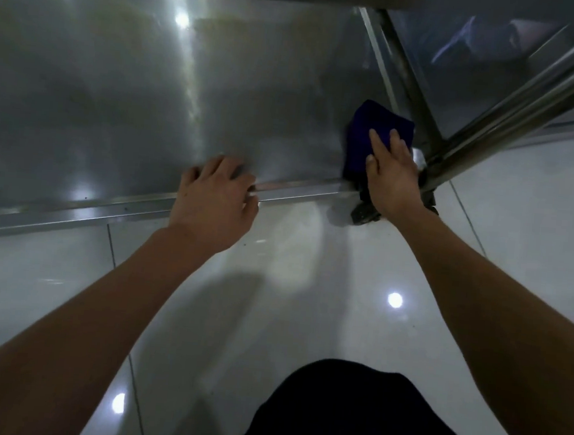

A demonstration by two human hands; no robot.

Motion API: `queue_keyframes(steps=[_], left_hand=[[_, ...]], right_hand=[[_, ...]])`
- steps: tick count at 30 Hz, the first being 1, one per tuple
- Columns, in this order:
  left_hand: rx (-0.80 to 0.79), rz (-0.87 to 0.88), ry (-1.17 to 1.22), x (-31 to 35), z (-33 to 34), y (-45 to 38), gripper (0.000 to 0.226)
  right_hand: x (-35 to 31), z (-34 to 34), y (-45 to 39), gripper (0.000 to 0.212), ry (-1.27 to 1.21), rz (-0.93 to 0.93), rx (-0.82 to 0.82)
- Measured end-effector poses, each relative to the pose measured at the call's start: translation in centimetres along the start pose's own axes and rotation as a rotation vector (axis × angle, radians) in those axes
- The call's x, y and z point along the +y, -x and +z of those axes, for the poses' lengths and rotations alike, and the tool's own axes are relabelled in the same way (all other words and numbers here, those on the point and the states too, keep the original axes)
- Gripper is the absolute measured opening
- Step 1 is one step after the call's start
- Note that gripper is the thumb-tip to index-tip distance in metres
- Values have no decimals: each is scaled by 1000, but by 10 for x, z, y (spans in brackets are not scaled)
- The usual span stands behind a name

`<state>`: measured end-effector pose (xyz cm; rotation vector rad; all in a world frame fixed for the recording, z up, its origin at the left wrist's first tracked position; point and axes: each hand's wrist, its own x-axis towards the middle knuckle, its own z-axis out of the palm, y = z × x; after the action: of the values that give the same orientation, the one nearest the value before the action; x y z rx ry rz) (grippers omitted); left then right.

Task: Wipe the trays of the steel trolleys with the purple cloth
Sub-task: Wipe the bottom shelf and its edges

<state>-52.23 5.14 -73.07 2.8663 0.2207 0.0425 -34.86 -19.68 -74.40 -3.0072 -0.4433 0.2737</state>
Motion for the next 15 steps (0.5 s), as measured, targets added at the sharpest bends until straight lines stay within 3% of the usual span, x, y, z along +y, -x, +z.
queue_keyframes(steps=[5,15], left_hand=[[-30,19,30,-5,-5,4,30],[16,-134,-4,-65,-49,52,32]], right_hand=[[-25,3,35,53,-44,-32,22],[-127,17,78,64,127,-412,-35]])
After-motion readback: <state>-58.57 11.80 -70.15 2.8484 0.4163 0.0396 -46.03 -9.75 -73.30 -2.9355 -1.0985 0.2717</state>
